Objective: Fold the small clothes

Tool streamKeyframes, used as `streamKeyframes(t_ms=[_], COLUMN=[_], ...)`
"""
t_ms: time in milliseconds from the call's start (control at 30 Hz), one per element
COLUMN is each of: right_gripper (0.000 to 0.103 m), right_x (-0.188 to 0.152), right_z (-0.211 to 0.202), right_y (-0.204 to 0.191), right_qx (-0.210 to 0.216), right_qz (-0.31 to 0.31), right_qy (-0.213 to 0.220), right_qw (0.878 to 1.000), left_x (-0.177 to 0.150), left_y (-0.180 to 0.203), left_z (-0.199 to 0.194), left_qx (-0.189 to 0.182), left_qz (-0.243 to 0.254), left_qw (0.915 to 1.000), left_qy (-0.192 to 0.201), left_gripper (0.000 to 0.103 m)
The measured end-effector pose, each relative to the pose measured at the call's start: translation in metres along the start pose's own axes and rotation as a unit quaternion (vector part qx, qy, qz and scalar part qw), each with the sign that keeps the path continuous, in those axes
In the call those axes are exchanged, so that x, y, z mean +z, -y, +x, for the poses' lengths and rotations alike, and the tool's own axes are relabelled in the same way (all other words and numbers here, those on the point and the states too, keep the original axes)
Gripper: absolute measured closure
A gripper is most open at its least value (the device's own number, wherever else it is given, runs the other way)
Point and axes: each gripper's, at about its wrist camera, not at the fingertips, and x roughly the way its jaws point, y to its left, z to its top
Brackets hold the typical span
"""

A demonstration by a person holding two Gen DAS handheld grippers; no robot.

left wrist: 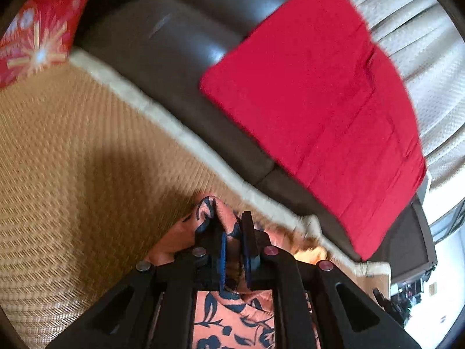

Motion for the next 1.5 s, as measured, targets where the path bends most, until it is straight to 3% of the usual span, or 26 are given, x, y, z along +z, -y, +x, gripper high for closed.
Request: streamKeyframes(t_ms=[100, 167, 200, 300, 367, 467, 533, 633, 667, 767, 867, 1000, 1033, 1067, 1100, 1233, 1333, 1367, 1400, 1433, 1500], right_gripper=[0.074, 0.074, 0.074, 0.074, 0.074, 0.074, 0.074, 0.074, 0.074, 0.074, 0.074, 0.071, 0.062, 0.028, 0.021, 0.021, 0.03, 0.055, 0.093, 0.095, 0.095], right_x=[-0.008, -0.02, -0.028, -0.053, -0.074, -0.099, -0.113, -0.124, -0.124, -0.113, -0.096, -0.083, -0.081, -0.077, -0.08, -0.069, -0.068, -0.069, -0.067, -0.066, -0.063], right_z=[-0.018, -0.025, -0.024, -0.021, -0.021, -0.013, -0.003, 0.018, 0.025, 0.041, 0.042, 0.04, 0.039, 0.04, 0.044, 0.053, 0.058, 0.06, 0.06, 0.062, 0.06], right_y=[-0.03, -0.045, -0.051, -0.068, -0.077, -0.086, -0.089, -0.089, -0.087, -0.084, -0.083, -0.078, -0.073, -0.065, -0.062, -0.046, -0.039, -0.041, -0.044, -0.046, -0.056], right_qx=[-0.014, -0.019, -0.018, -0.025, -0.024, -0.025, -0.046, -0.086, -0.094, -0.107, -0.061, -0.011, -0.005, 0.003, 0.007, 0.046, 0.019, 0.008, 0.001, 0.002, 0.018], right_qz=[-0.085, -0.13, -0.152, -0.198, -0.227, -0.253, -0.271, -0.278, -0.275, -0.263, -0.245, -0.214, -0.199, -0.167, -0.148, -0.061, -0.022, -0.028, -0.037, -0.045, -0.054], right_qy=[0.022, 0.008, -0.011, -0.047, -0.07, -0.121, -0.147, -0.17, -0.172, -0.162, -0.164, -0.195, -0.201, -0.202, -0.196, -0.173, -0.151, -0.141, -0.141, -0.145, -0.132], right_qw=[0.996, 0.991, 0.988, 0.979, 0.971, 0.96, 0.95, 0.941, 0.941, 0.945, 0.954, 0.957, 0.959, 0.965, 0.969, 0.982, 0.988, 0.99, 0.989, 0.988, 0.99], left_x=[-0.004, -0.015, -0.021, -0.04, -0.051, -0.067, -0.08, -0.091, -0.091, -0.076, -0.059, -0.046, -0.042, -0.035, -0.036, -0.025, -0.022, -0.022, -0.027, -0.027, -0.024], left_y=[0.01, 0.018, 0.021, 0.026, 0.026, 0.033, 0.042, 0.048, 0.044, 0.033, 0.029, 0.02, 0.016, 0.005, 0.004, -0.011, -0.015, -0.016, -0.014, -0.014, -0.011], left_z=[-0.025, -0.039, -0.048, -0.07, -0.07, -0.051, -0.036, -0.008, 0.002, 0.016, 0.018, 0.016, 0.015, 0.011, 0.006, 0.001, -0.001, -0.002, -0.003, -0.008, -0.017], left_qx=[0.012, 0.056, 0.078, 0.132, 0.147, 0.112, 0.112, 0.151, 0.16, 0.154, 0.122, 0.1, 0.09, 0.074, 0.06, 0.039, 0.043, 0.045, 0.047, 0.049, 0.049], left_qz=[0.018, 0.048, 0.065, 0.101, 0.116, 0.144, 0.176, 0.222, 0.221, 0.19, 0.165, 0.166, 0.157, 0.14, 0.125, 0.084, 0.086, 0.086, 0.084, 0.078, 0.067], left_qw=[0.9985, 0.9945, 0.9907, 0.9801, 0.9795, 0.983, 0.9762, 0.9586, 0.9565, 0.9636, 0.9738, 0.9764, 0.9792, 0.9834, 0.9866, 0.9922, 0.9924, 0.9927, 0.9931, 0.9937, 0.995], left_qy=[0.05, 0.074, 0.091, 0.108, 0.075, -0.015, -0.059, -0.095, -0.103, -0.108, -0.098, -0.094, -0.092, -0.089, -0.087, -0.083, -0.077, -0.071, -0.068, -0.064, -0.055], left_gripper=[0.082, 0.05, 0.041, 0.039, 0.039, 0.04, 0.039, 0.039, 0.04, 0.04, 0.04, 0.04, 0.04, 0.04, 0.04, 0.04, 0.04, 0.04, 0.04, 0.04, 0.059])
